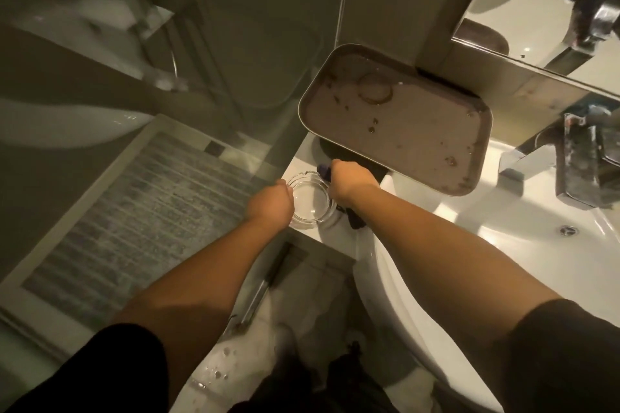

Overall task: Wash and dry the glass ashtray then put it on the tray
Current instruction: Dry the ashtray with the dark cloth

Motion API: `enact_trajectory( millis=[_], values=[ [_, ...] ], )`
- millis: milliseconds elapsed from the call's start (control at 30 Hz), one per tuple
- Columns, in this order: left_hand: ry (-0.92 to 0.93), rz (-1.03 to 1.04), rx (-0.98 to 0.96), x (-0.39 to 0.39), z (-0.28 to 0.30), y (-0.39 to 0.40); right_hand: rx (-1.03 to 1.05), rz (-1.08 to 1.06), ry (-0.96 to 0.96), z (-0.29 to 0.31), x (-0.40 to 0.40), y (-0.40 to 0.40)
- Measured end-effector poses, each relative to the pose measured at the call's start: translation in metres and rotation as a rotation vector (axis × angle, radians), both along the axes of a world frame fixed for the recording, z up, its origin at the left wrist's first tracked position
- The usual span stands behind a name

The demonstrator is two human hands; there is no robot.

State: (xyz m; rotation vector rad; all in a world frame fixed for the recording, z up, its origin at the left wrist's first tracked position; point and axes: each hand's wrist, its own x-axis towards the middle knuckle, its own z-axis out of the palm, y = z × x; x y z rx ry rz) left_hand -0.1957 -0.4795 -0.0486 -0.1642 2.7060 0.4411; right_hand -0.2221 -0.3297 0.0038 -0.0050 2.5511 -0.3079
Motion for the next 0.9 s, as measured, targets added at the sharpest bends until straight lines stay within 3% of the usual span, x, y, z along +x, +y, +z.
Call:
enact_trajectory(
  millis=[433, 900],
  values=[
    [0.018, -0.017, 0.028, -0.006, -0.015, -0.008, -0.013, -0.049, 0.021, -0.017, -0.012, -0.003],
    [-0.066, 0.05, 0.103, 0.001, 0.004, -0.011, -0.209, -0.061, 0.046, -0.003, -0.006, 0.008]
  ],
)
